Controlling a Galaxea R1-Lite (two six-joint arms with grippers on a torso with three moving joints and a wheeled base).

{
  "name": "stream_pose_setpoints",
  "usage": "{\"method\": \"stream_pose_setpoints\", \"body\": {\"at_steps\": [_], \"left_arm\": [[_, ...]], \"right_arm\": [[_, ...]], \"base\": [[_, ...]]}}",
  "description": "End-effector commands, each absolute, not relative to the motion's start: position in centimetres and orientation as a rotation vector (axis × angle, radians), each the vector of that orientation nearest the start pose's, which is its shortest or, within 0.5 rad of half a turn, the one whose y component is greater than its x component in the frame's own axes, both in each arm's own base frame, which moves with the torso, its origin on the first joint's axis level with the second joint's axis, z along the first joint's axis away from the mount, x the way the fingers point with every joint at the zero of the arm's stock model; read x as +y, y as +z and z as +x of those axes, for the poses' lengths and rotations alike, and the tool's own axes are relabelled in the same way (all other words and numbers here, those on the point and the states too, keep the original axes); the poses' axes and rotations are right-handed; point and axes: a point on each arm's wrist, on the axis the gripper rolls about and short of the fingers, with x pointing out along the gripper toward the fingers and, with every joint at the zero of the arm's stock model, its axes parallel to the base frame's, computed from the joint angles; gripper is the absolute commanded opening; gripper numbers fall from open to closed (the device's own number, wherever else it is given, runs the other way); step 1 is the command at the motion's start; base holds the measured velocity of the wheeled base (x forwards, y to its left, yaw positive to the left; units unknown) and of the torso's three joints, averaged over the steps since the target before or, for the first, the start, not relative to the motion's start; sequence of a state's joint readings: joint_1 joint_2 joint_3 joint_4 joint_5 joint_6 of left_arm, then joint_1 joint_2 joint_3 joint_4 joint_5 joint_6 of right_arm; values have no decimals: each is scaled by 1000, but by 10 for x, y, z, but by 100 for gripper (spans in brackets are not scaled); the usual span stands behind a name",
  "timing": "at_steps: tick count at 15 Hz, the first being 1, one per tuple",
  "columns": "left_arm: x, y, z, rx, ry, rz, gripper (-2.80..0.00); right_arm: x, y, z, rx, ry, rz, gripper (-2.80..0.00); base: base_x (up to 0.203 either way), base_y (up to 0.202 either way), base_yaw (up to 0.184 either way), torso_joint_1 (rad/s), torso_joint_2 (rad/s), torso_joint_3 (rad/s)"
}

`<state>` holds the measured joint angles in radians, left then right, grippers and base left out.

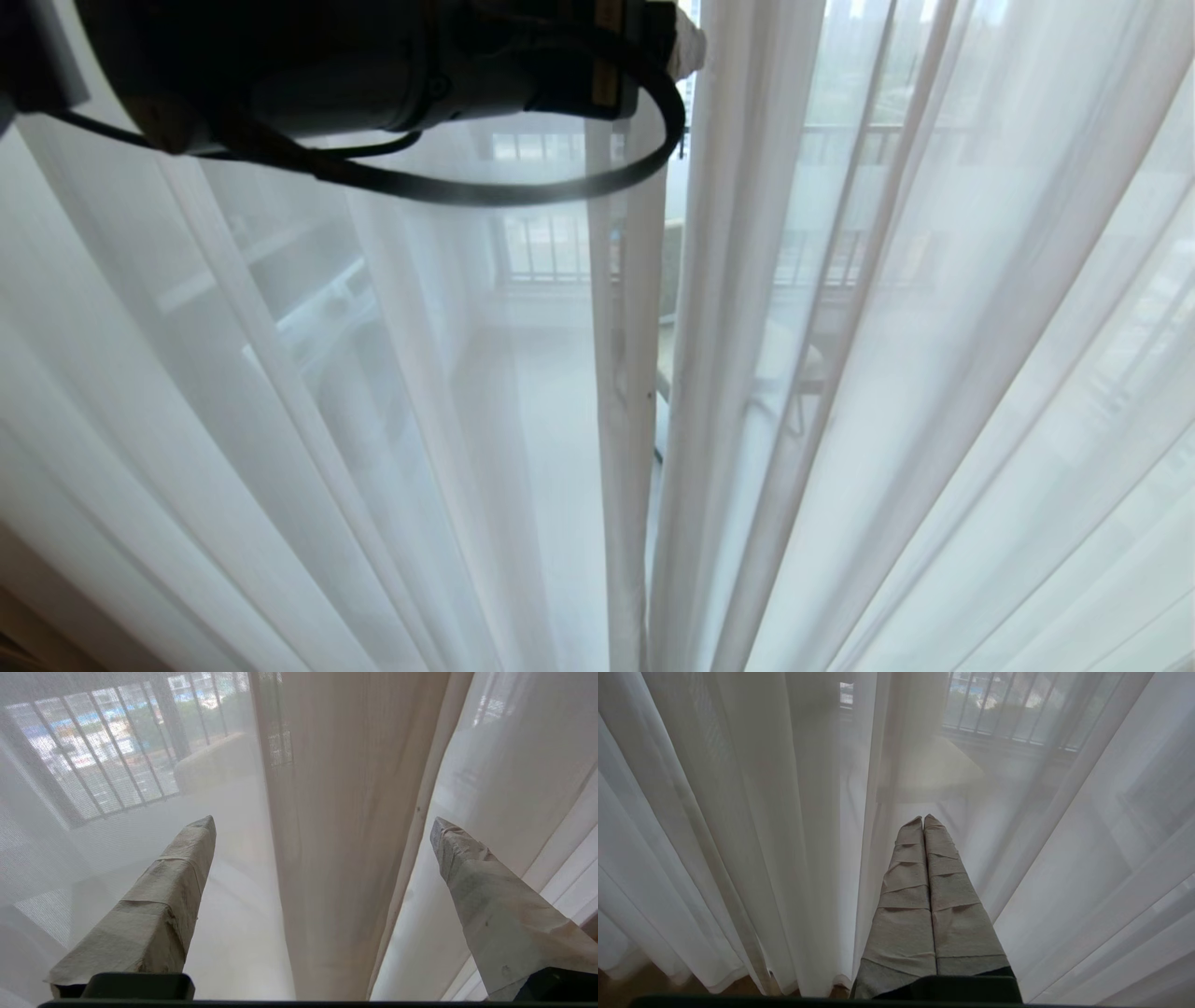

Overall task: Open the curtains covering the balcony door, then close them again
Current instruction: Pull the inner curtains open on both sides

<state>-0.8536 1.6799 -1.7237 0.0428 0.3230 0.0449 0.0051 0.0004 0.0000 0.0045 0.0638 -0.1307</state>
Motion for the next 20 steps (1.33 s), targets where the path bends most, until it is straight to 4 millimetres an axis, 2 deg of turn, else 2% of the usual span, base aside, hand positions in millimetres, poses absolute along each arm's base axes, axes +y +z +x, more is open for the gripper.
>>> {"method": "stream_pose_setpoints", "body": {"at_steps": [1, 6, 15, 16, 20], "left_arm": [[-232, 379, 218, -12, -510, 51, 0], [-232, 385, 235, -42, -468, 53, 0], [-238, 385, 253, -131, -433, 32, 0], [-237, 385, 253, -131, -423, 33, -280], [-233, 387, 252, -135, -407, 29, -280]], "right_arm": [[1, 75, -23, 0, 70, -132, -280], [1, 75, -23, 0, 71, -132, -280], [1, 75, -23, 0, 71, -133, -280], [1, 75, -23, 0, 71, -133, -280], [1, 75, -23, 0, 70, -132, -280]], "base": [[0, 0, 0, 0, 0, 0], [0, 0, 0, 0, 0, 0], [0, 0, 0, 0, 0, 0], [0, 0, 0, 0, 0, 0], [0, 0, 0, 0, 0, 0]]}}
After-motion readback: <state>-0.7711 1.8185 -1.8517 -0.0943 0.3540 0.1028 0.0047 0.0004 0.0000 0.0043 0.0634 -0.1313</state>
